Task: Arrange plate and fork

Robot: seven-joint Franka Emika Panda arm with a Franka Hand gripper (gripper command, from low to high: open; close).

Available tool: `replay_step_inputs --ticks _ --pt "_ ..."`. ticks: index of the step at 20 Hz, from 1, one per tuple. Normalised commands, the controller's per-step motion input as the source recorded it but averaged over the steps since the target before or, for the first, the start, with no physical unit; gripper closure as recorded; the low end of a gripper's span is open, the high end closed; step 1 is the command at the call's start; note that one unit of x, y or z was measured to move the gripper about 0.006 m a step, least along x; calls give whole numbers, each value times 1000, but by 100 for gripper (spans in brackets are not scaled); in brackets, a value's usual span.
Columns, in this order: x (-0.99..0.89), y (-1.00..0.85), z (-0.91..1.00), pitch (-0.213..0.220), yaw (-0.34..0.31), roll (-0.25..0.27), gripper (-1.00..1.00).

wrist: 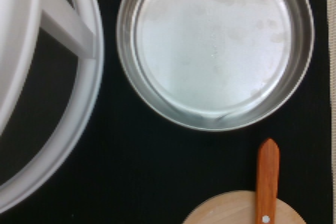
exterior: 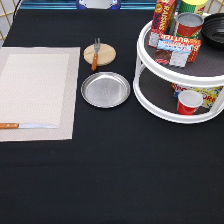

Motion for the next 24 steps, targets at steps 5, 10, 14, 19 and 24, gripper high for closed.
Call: replay_step_inputs --ticks 5,10,14,19,24 --pt "113 -23 0 7 -10 10 -100" --pt "645 -137 105 1 -62 3 -100" --pt "848 -216 16 26 -61 21 -100" --pt "847 -175 -77 66 -24 41 -100" --pt "785 -179 -205 102 7 80 -100"
